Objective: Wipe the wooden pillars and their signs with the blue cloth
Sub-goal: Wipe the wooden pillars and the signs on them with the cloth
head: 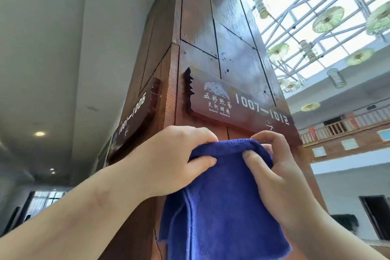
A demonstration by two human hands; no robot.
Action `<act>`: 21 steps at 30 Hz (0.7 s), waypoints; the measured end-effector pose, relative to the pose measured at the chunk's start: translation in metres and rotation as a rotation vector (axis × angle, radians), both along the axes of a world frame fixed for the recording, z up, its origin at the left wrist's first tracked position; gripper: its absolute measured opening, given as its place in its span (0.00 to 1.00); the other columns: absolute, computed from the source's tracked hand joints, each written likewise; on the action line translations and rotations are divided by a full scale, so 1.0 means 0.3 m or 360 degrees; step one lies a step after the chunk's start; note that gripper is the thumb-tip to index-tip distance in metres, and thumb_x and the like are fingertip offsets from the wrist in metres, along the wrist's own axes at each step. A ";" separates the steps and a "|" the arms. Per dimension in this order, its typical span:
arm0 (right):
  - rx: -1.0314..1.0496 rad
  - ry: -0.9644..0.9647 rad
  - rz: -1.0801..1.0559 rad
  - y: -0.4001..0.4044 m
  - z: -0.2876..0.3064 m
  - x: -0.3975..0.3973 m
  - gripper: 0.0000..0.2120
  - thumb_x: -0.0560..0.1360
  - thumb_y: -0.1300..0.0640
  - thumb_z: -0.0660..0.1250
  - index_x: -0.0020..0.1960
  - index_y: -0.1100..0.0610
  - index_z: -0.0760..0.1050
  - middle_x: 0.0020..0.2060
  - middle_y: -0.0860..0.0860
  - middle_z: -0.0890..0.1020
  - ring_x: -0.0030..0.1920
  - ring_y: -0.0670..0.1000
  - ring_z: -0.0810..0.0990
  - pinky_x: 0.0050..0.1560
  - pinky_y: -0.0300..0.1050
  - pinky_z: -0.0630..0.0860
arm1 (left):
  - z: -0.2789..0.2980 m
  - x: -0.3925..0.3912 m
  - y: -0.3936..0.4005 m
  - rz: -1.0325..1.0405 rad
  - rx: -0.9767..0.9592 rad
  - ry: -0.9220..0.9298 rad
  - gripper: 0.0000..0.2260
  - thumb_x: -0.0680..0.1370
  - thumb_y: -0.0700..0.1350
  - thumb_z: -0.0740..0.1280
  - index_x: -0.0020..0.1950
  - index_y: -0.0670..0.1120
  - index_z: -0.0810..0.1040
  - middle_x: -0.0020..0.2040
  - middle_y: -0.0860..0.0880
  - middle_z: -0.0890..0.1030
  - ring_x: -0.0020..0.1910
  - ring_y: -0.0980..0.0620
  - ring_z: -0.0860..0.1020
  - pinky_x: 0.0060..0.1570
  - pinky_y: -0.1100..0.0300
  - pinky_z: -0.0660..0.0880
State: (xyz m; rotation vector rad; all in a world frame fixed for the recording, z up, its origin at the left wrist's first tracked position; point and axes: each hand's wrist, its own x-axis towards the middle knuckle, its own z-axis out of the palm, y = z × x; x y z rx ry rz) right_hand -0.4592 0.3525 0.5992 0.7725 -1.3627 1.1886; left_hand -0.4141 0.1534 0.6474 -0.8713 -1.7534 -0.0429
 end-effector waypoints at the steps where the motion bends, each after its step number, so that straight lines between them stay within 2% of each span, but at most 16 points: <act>1: -0.0037 0.0057 -0.0007 0.004 0.009 -0.018 0.11 0.74 0.54 0.63 0.49 0.38 0.69 0.40 0.38 0.79 0.39 0.40 0.78 0.37 0.43 0.70 | 0.010 -0.016 0.001 0.0007 -0.0008 0.0004 0.08 0.74 0.55 0.64 0.53 0.60 0.74 0.43 0.61 0.79 0.45 0.62 0.75 0.43 0.66 0.72; 5: -0.0049 0.0267 -0.0148 0.015 0.049 -0.101 0.13 0.74 0.58 0.62 0.48 0.38 0.68 0.40 0.35 0.78 0.40 0.39 0.76 0.35 0.41 0.68 | 0.050 -0.081 0.023 0.0045 -0.0003 0.0127 0.07 0.75 0.54 0.63 0.52 0.59 0.75 0.42 0.61 0.80 0.43 0.62 0.76 0.42 0.68 0.70; 8: -0.0086 0.0366 -0.0207 0.035 0.081 -0.184 0.12 0.73 0.57 0.64 0.48 0.39 0.70 0.41 0.33 0.78 0.42 0.37 0.76 0.36 0.31 0.69 | 0.088 -0.128 0.066 0.0100 -0.0031 0.0227 0.06 0.75 0.52 0.65 0.51 0.57 0.76 0.42 0.58 0.80 0.42 0.59 0.76 0.42 0.66 0.70; 10: -0.0077 0.0397 -0.0222 0.047 0.103 -0.230 0.11 0.73 0.57 0.64 0.48 0.41 0.72 0.43 0.35 0.79 0.45 0.37 0.76 0.39 0.25 0.66 | 0.107 -0.152 0.092 0.0159 -0.0051 0.0257 0.07 0.75 0.50 0.65 0.52 0.57 0.76 0.42 0.57 0.80 0.42 0.59 0.75 0.43 0.63 0.70; 15: -0.0036 0.0628 -0.0266 0.064 0.123 -0.328 0.11 0.73 0.58 0.65 0.49 0.42 0.73 0.49 0.37 0.77 0.53 0.37 0.73 0.48 0.23 0.63 | 0.127 -0.186 0.126 0.0291 -0.0116 0.0405 0.08 0.73 0.52 0.65 0.51 0.58 0.75 0.42 0.59 0.79 0.42 0.60 0.74 0.42 0.66 0.70; 18: 0.0040 0.0828 -0.0366 0.082 0.127 -0.375 0.13 0.72 0.61 0.64 0.54 0.50 0.74 0.52 0.43 0.74 0.55 0.36 0.71 0.52 0.23 0.62 | 0.137 -0.199 0.147 0.0361 -0.0137 0.0467 0.05 0.72 0.52 0.65 0.47 0.58 0.74 0.38 0.58 0.76 0.40 0.59 0.74 0.39 0.68 0.68; 21: 0.0097 0.0870 -0.0302 0.103 0.143 -0.410 0.15 0.71 0.62 0.62 0.57 0.54 0.74 0.54 0.47 0.73 0.55 0.37 0.71 0.53 0.24 0.63 | 0.153 -0.212 0.175 0.0438 -0.0108 0.0484 0.04 0.72 0.49 0.66 0.46 0.57 0.75 0.38 0.57 0.75 0.39 0.59 0.73 0.39 0.68 0.67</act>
